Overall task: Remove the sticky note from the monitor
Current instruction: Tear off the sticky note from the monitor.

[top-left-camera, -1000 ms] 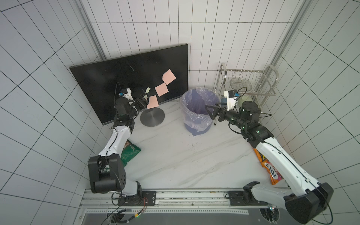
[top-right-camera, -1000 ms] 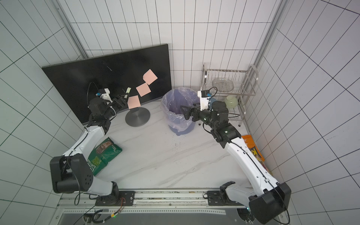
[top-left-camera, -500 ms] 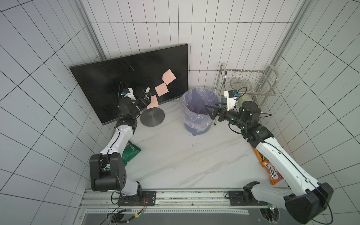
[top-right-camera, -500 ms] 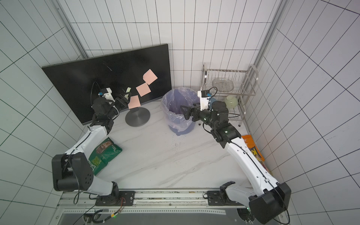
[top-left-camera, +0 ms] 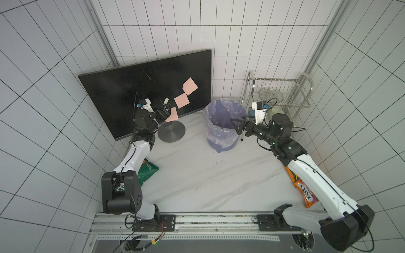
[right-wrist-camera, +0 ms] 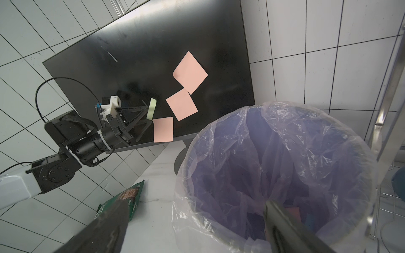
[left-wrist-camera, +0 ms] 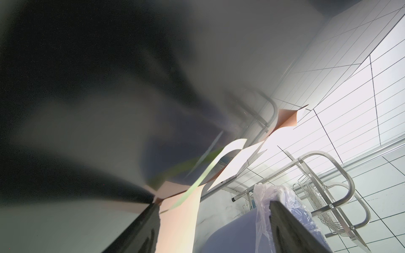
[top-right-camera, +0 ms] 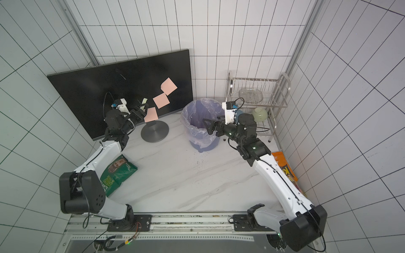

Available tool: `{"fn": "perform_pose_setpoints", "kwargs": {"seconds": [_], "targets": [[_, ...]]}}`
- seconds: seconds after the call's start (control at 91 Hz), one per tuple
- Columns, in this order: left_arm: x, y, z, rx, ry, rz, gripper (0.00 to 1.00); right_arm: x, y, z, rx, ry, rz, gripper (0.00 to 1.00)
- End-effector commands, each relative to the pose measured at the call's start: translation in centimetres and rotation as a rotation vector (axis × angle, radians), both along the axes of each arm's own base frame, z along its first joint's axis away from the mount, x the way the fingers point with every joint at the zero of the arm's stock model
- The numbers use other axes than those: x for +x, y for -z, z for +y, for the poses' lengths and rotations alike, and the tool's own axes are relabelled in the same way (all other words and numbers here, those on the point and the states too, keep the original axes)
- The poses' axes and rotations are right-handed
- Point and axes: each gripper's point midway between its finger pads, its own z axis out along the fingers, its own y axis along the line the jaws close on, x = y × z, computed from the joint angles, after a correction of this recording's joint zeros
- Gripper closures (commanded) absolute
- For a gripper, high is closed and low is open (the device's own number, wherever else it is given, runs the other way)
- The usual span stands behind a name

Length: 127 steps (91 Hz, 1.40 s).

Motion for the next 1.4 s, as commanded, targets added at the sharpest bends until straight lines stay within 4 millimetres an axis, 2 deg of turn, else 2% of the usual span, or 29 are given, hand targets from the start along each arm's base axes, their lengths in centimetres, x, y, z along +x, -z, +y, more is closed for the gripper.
{"fn": "perform_pose_setpoints", "kwargs": {"seconds": [0.0,0.44,1.033,1.385], "targets": [[0.4,-1.2,0.9,0.019,-0.041,-0.031,0.2,-0.1,-2.1,0.2,0.024,-0.003,-0.056,0.01],[0.0,-2.8,0.4,0.033,-0.039,-0.056,0.21,-0.1,-2.0,0.1,0.025,0.0,-0.057,0.01],[-0.7,-3.1,-0.1,0.044,-0.04,-0.048,0.22,-0.3,-2.0,0.1,0.03,-0.003,-0.055,0.01],[0.1,-3.2,-0.7,0.03,-0.008,-0.046,0.22,-0.3,-2.1,0.0,0.029,0.004,-0.06,0.01]]}}
